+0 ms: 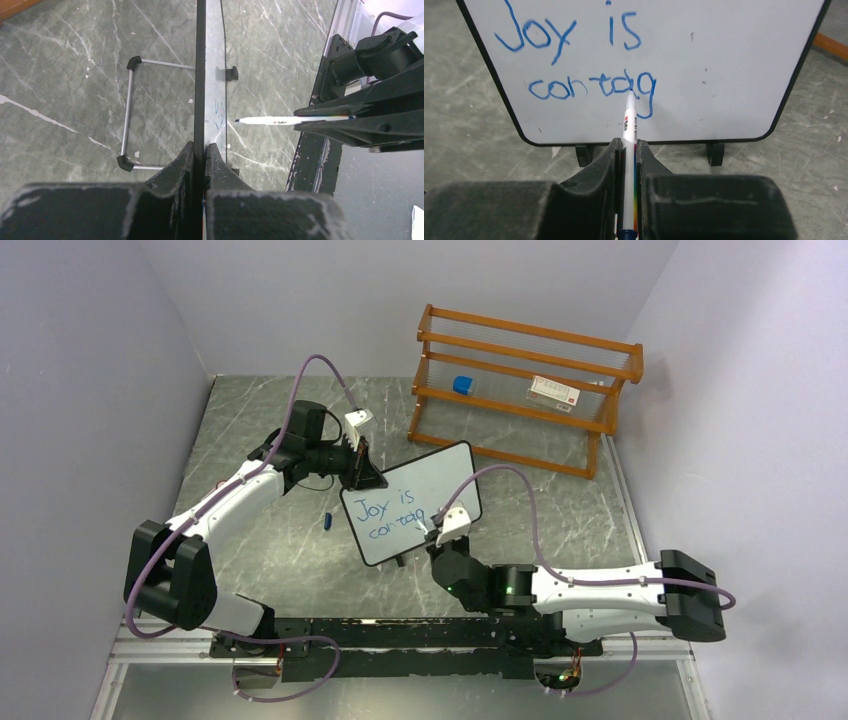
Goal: Write a sentence on the whiteboard
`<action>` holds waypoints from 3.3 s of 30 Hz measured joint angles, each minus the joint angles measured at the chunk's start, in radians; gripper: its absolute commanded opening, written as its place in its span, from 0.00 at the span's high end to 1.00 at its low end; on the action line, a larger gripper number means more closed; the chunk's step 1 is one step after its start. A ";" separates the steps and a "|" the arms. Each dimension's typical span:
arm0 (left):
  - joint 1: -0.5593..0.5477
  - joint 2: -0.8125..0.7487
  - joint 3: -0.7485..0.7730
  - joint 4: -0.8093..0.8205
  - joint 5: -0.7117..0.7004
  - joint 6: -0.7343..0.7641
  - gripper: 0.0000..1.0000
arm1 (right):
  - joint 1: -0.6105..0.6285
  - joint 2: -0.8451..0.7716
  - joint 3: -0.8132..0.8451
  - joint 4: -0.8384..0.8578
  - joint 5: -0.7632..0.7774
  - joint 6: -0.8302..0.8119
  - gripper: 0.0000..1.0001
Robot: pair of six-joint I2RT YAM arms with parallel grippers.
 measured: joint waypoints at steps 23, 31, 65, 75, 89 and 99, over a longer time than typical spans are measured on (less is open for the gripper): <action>0.000 0.000 0.000 0.000 0.000 0.000 0.95 | -0.090 -0.040 -0.016 0.040 0.036 -0.026 1.00; 0.000 0.000 0.000 0.000 0.000 0.000 0.95 | -0.104 -0.008 -0.016 0.087 0.006 -0.048 1.00; 0.000 0.004 0.003 0.000 -0.005 -0.003 0.95 | -0.110 -0.048 -0.032 0.003 -0.013 -0.002 1.00; 0.000 0.004 0.003 0.000 -0.005 -0.003 0.95 | -0.110 -0.035 -0.032 0.028 -0.022 -0.005 1.00; 0.000 0.008 0.005 0.000 -0.005 -0.003 0.95 | -0.110 -0.007 -0.032 0.050 -0.013 0.000 1.00; 0.000 0.009 0.005 0.000 -0.005 -0.003 0.95 | -0.107 -0.010 -0.032 0.001 -0.025 0.041 1.00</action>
